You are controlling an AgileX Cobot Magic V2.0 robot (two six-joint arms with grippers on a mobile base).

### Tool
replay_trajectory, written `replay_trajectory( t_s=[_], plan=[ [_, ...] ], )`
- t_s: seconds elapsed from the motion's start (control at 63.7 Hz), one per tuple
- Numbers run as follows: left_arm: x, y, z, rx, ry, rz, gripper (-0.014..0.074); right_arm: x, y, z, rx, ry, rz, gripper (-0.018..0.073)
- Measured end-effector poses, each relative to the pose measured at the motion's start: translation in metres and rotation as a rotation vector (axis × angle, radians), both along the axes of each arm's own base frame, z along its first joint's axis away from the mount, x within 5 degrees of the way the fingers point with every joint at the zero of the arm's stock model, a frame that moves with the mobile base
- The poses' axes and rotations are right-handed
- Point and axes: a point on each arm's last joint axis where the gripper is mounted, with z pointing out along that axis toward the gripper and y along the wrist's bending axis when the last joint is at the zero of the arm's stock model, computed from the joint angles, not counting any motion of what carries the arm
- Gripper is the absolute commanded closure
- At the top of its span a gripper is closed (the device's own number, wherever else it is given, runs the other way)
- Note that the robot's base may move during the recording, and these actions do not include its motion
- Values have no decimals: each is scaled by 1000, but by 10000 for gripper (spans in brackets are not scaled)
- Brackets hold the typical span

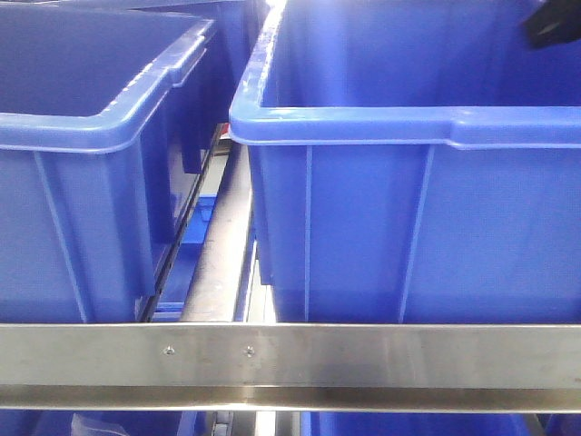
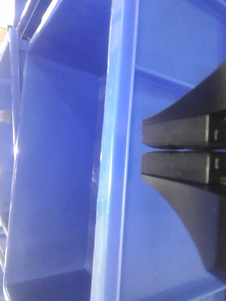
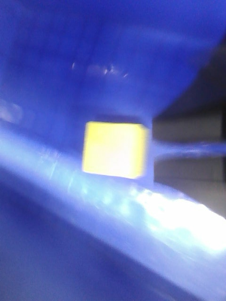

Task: Place yellow foam block on left shelf second layer

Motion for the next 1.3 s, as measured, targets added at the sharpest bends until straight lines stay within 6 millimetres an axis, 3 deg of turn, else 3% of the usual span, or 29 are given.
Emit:
replay_trajectory(
  t_s=[0.188, 0.392, 0.926, 1.303],
  plan=[
    [0, 0, 0, 0, 0, 0, 460, -51, -17, 4, 63, -170, 12, 503],
    [0, 0, 0, 0, 0, 0, 460, -88, -30, 0, 97, -264, 14, 503],
    [0, 0, 0, 0, 0, 0, 460, -105, -39, -11, 112, -315, -2, 503],
    [0, 0, 0, 0, 0, 0, 460, -151, -70, -68, 99, -461, -246, 503]
  ],
)
